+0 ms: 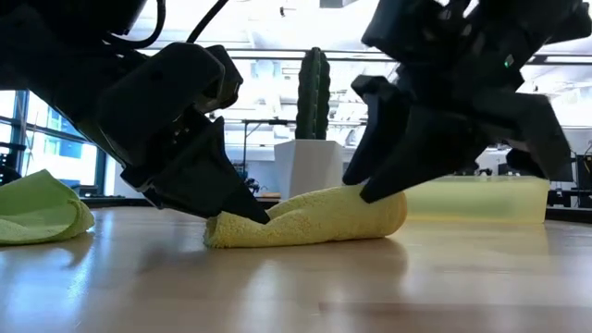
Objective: Roll microfiber towels into tight, uniform cylinder then place into a basket
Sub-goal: Roll the yellow towel
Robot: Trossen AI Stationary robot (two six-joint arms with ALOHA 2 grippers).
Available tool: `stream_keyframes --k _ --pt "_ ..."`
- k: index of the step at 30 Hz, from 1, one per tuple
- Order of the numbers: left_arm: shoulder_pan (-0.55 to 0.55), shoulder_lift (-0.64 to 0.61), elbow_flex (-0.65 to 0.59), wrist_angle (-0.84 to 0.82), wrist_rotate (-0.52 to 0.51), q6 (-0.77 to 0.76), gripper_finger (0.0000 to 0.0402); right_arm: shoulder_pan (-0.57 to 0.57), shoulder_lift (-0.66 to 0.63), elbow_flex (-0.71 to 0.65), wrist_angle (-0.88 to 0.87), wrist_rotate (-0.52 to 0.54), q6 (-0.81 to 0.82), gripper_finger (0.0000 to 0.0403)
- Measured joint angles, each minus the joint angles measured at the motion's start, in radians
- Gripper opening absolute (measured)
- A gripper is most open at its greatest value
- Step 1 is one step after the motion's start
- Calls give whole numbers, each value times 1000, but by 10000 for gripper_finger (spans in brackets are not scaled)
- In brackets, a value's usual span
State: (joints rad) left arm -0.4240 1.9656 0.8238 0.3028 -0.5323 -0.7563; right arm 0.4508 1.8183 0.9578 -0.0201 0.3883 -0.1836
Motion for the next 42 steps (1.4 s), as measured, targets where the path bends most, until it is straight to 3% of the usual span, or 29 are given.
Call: stream_keyframes --k 6,16,24,32,42 --pt "0 0 -1 4 -1 -1 92 -19 5 -7 2 -46 1 128" --pt "5 0 -1 5 0 -2 92 51 6 33 3 -18 31 128" --pt "10 0 -2 13 1 -1 92 8 54 9 6 23 97 128" --pt "10 0 -2 14 3 -1 92 -20 74 9 40 23 -14 131" --pt "11 0 -2 15 4 -1 92 -25 74 9 69 15 -87 213"
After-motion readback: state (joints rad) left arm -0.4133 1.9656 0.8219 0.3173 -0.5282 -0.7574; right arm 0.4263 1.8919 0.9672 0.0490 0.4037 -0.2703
